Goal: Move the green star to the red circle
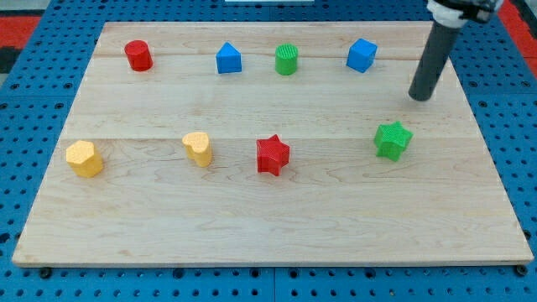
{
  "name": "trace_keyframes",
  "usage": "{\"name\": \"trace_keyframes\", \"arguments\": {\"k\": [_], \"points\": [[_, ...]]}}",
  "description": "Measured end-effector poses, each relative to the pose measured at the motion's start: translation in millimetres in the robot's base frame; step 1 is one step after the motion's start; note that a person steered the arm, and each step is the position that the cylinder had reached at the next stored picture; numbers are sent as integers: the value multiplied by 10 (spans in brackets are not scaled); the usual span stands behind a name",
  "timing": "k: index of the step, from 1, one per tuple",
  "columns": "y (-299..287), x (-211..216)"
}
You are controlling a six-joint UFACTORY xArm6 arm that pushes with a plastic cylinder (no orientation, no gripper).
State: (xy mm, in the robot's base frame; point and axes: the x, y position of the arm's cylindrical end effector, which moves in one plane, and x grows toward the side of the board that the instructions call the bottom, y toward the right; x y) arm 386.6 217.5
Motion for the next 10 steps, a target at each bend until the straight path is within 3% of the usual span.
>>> {"name": "trace_keyframes", "arguments": {"k": [2,6,8,10], "points": [[0,794],[-1359,478],[-1261,377],[-1757,-121]]}}
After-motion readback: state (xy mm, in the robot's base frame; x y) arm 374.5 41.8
